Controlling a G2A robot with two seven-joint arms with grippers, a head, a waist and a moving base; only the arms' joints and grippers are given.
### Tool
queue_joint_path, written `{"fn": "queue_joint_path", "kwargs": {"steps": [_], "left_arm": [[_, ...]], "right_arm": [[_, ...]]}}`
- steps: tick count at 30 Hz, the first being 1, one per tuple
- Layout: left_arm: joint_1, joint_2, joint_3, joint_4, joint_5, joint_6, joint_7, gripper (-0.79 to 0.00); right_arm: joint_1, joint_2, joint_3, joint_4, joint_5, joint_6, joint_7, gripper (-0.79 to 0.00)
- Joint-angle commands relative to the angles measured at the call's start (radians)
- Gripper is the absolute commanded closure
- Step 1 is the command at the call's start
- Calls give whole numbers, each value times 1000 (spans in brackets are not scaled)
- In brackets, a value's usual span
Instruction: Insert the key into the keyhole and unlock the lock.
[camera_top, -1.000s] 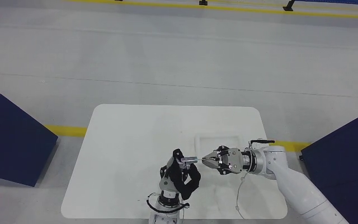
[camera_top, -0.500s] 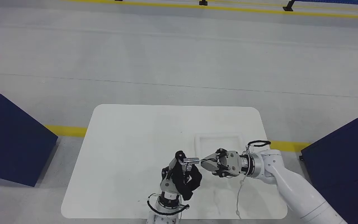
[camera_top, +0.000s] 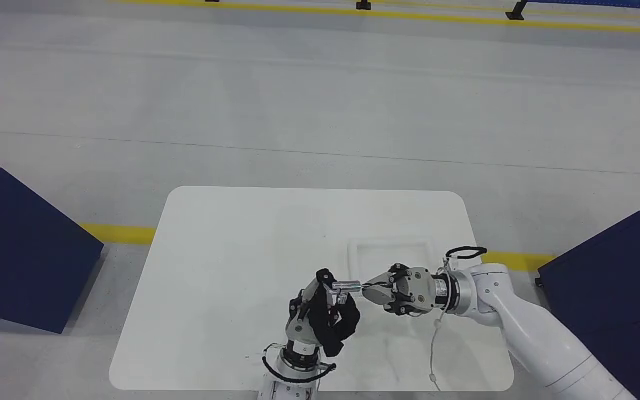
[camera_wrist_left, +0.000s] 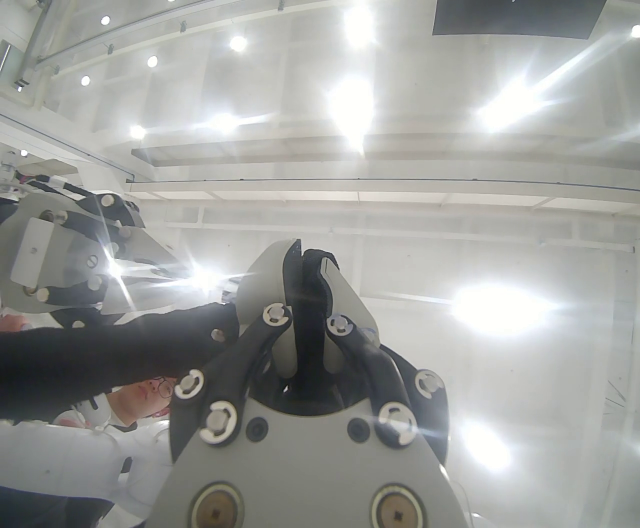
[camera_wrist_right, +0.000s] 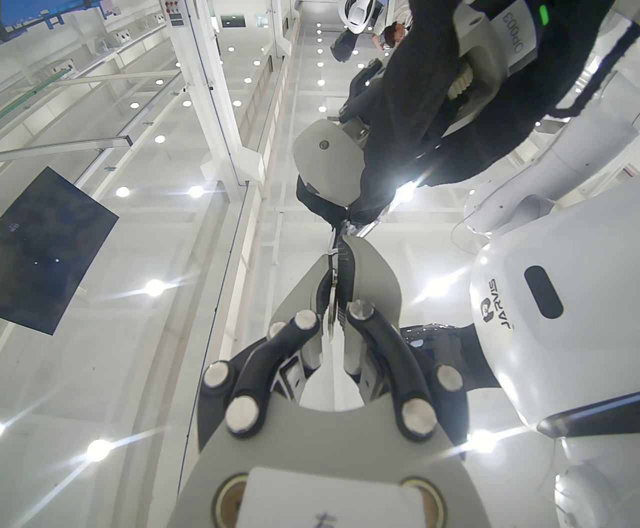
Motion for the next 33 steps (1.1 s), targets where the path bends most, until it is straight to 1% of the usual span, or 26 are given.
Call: {"fn": "queue_joint_path", "kwargs": {"steps": [1,6,11,25,33], "left_arm": [[-1,0,-1,1,1,-1,2,0],[-7,1,-5,5,16,-13,6,0],[-11,3,-10,8,40,-23,7,0],[-13,7,-18,8,66,-33,10,0],[-20,7,-13,14,62,-30,11,0]], "right_arm": [[1,5,-2,0,-2,0,6,0],[4,19,-14,5,2,0,15,0],[13,36,-50,3,30,0,11,0],[77,86,-166,17,160,0,0,0],[112,107,-198,19,155,0,7,0]]}}
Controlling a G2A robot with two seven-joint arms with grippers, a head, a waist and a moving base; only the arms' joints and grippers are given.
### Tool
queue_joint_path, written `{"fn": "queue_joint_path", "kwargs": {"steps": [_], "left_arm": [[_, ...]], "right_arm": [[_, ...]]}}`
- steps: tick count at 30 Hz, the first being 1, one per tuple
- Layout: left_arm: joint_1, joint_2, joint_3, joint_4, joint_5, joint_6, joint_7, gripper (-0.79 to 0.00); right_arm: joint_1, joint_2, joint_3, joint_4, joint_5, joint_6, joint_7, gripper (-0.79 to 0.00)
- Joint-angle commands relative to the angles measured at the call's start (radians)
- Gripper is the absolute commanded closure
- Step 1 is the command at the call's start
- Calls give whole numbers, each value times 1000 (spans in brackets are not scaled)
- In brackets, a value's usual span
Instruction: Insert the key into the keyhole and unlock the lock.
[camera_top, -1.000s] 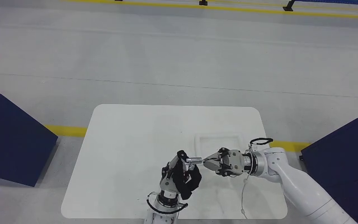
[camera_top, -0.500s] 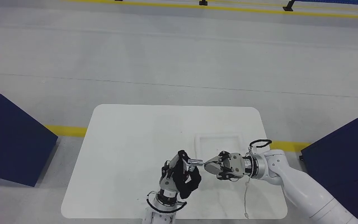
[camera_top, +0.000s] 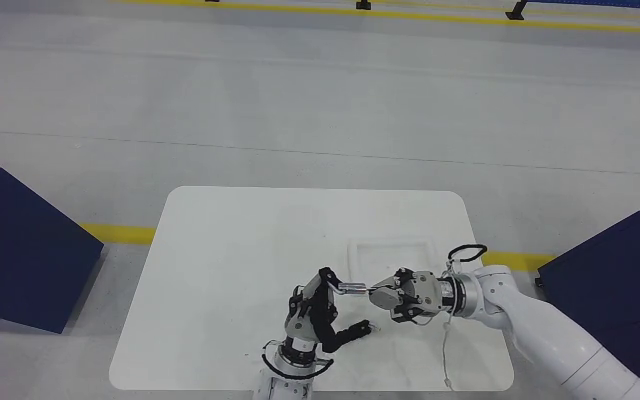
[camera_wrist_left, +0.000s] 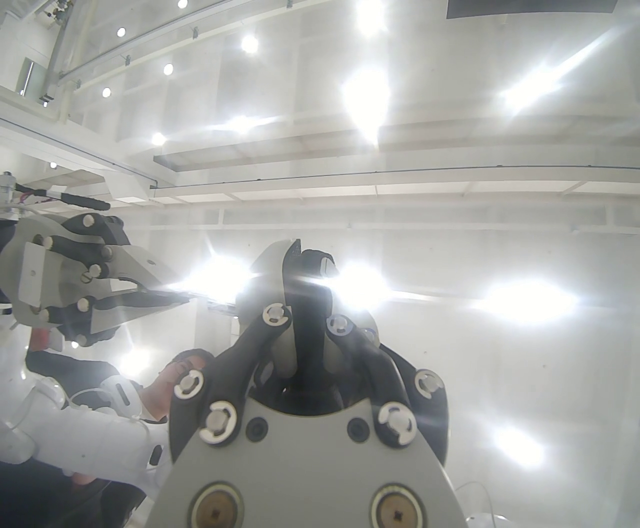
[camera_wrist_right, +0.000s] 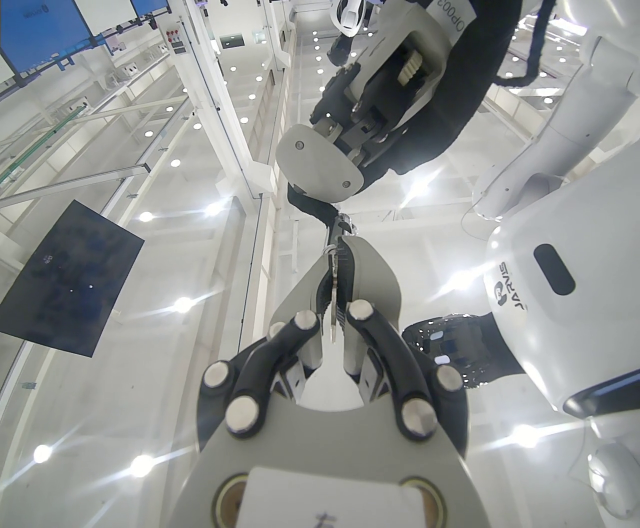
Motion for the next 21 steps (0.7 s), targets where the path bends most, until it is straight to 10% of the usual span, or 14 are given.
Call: {"fn": "queue_joint_path", "kwargs": {"steps": [1,13,14,18,19,21], "left_arm": [[-1,0,1,2,-1,0,1,0],[-5,0,4,7,-9,-3,4,0],[-5,-1,5,8,-9,-3,5,0],[-6,-1,4,11,-17,-4,6,0],[-7,-1,5,12,-17,-5,5,0],[-7,-1,5,14,-21,-4,7,0]], "right_arm": [[6,3,-4,1,-8,0,5,0],[29,13,-26,14,-49,0,48,-12],[31,13,-26,17,-52,0,51,-265],[33,12,-26,22,-62,0,63,-459],[34,12,-25,25,-65,0,65,-785],[34,11,-23,28,-70,0,68,-785]]}}
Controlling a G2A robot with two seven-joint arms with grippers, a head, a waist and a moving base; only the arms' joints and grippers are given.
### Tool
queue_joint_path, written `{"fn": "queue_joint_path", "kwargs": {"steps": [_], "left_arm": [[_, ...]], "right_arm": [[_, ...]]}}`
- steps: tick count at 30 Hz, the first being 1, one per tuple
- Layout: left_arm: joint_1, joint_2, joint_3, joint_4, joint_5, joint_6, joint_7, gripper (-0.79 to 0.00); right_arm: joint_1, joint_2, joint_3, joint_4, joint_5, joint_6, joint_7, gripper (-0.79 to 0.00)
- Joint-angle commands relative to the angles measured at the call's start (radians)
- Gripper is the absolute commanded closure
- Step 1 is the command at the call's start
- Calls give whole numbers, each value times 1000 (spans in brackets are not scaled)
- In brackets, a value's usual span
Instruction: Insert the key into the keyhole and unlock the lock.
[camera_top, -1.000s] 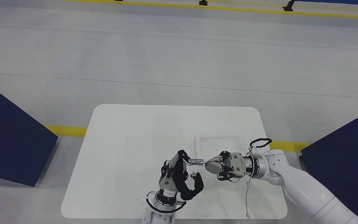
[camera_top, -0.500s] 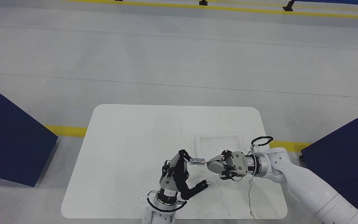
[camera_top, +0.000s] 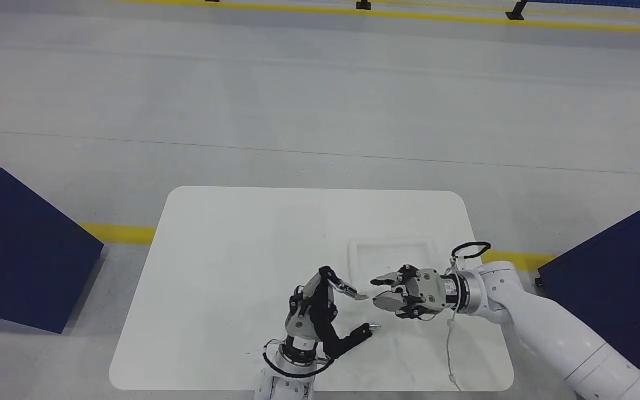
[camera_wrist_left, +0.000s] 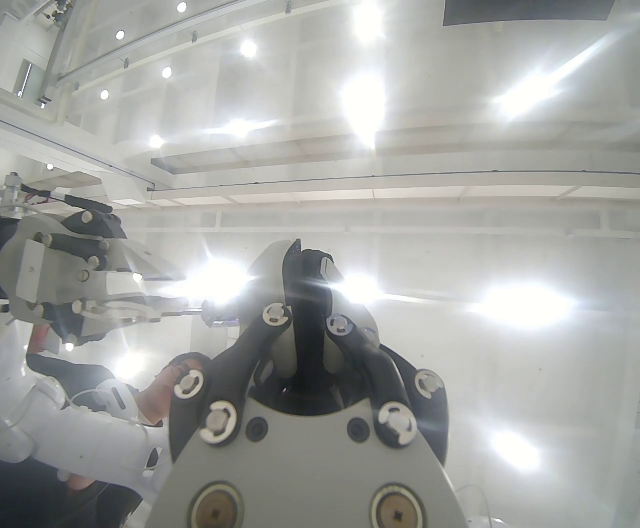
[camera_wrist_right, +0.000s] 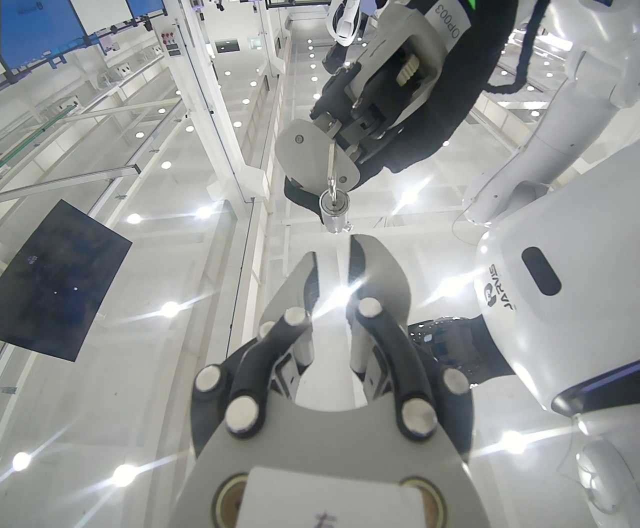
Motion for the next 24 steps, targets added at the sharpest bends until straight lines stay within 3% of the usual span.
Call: {"fn": "queue_joint_path", "kwargs": {"steps": [1,7,17,24], "left_arm": [[-1,0,-1,2,-2,0,1,0],[-1,1,-6,2,-8,0,2,0],[-3,2,-12,-8,-3,9,13,0],[-5,2,-9,-5,3,12,18,0]], "right_arm": [[0,0,3,3,-6,0,1,-785],[-5,2,49,21,-50,-12,20,-785],[-89,29,198,16,-247,-222,107,-785],[-93,30,203,17,-250,-228,110,-785]]}}
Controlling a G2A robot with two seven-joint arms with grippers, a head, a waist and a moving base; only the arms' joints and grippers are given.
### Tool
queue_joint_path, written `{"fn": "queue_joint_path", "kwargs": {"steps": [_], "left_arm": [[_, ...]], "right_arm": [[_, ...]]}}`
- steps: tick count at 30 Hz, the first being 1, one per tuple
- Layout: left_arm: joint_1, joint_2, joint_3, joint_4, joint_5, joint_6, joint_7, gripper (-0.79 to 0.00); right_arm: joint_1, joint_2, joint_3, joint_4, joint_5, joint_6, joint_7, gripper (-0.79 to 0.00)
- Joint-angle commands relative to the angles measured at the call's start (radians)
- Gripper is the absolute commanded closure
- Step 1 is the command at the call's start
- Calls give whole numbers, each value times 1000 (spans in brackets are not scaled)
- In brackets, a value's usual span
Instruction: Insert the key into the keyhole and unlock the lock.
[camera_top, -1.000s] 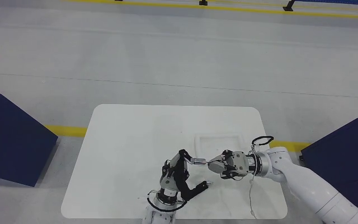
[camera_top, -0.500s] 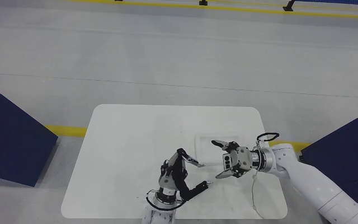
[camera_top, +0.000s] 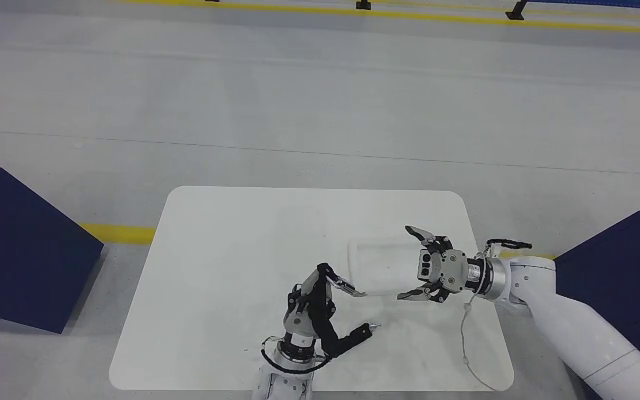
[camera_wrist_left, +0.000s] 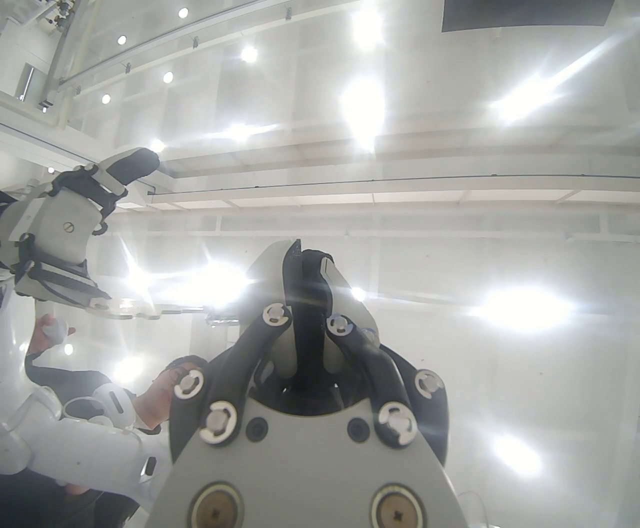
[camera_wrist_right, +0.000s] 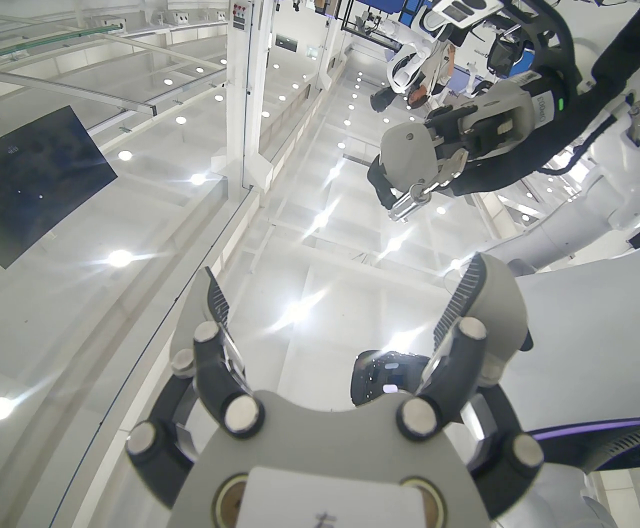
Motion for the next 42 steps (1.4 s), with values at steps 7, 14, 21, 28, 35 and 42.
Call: {"fn": "queue_joint_path", "kwargs": {"steps": [7,14,21,28,35,42], "left_arm": [[0,0,0,0,0,0,0,0],[-6,9,-18,-25,101,-4,32,0],[-24,35,-80,-68,388,-41,109,0],[-34,56,-136,-141,587,-28,185,0],[-87,70,-178,-214,667,4,228,0],[-158,81,-205,-263,748,36,243,0]], "right_arm": [[0,0,0,0,0,0,0,-785],[-11,2,50,-3,-94,-87,-14,-785],[-47,13,128,26,-246,-222,11,-785],[-84,17,167,31,-269,-256,20,-785],[-84,17,167,31,-269,-256,20,-785],[-84,17,167,31,-269,-256,20,-785]]}}
